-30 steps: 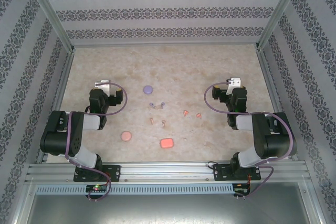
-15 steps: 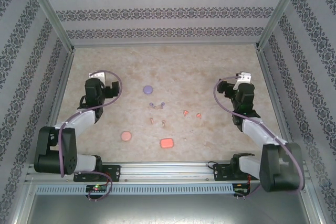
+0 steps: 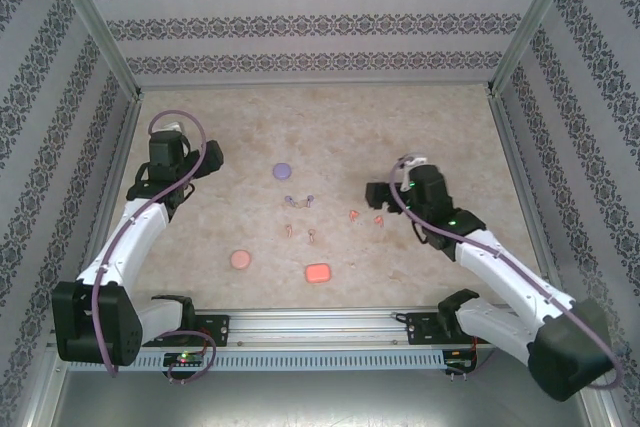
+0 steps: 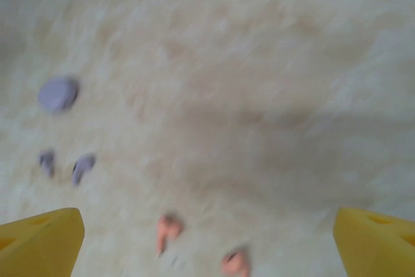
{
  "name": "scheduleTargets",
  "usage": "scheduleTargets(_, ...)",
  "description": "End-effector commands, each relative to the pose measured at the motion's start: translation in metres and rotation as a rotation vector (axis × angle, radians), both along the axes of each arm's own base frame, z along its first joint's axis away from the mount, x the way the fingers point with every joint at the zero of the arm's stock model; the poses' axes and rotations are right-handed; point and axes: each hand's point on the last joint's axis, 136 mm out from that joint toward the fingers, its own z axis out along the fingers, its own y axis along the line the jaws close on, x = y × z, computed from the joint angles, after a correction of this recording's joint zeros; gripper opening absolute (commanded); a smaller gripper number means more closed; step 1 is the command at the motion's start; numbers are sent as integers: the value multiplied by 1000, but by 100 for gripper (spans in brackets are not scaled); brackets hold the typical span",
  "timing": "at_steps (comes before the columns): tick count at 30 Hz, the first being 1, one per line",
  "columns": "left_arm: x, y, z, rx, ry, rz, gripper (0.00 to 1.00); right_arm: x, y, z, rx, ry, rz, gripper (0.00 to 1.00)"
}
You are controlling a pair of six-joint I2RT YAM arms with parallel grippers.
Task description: Insert the wireless bluetooth earbuds into the charging case
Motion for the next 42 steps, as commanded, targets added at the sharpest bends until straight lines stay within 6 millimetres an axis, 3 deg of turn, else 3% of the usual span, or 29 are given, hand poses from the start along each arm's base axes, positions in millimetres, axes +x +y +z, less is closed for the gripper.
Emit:
scheduleTargets(1, -26, -16, -16, -168, 126, 38, 99, -36, -3, -34, -161, 178, -71, 98)
scheduleTargets(9, -39, -36, -30, -282, 158, 16, 99, -67, 31, -47, -312, 250, -107, 98)
scheduleTargets(16, -47, -44, -35, -312, 134, -10, 99, -87, 76, -61, -105, 372, 28, 98)
scheduleTargets(22, -45, -48, -33, -330, 107, -30, 99, -94, 53, -62, -153, 395, -87, 98)
scheduleTargets(28, -43, -52, -32, -345, 103, -40, 100, -97, 63, -59, -232, 383, -80, 96)
scheduleTargets(35, -45, -54, -33, -356, 112, -46, 99, -104, 106, -54, -314, 372, -32, 93)
scheduleTargets(42, -47, -57, -31, -355, 125, -50, 99, -124, 153, -73, -308, 499, -8, 92)
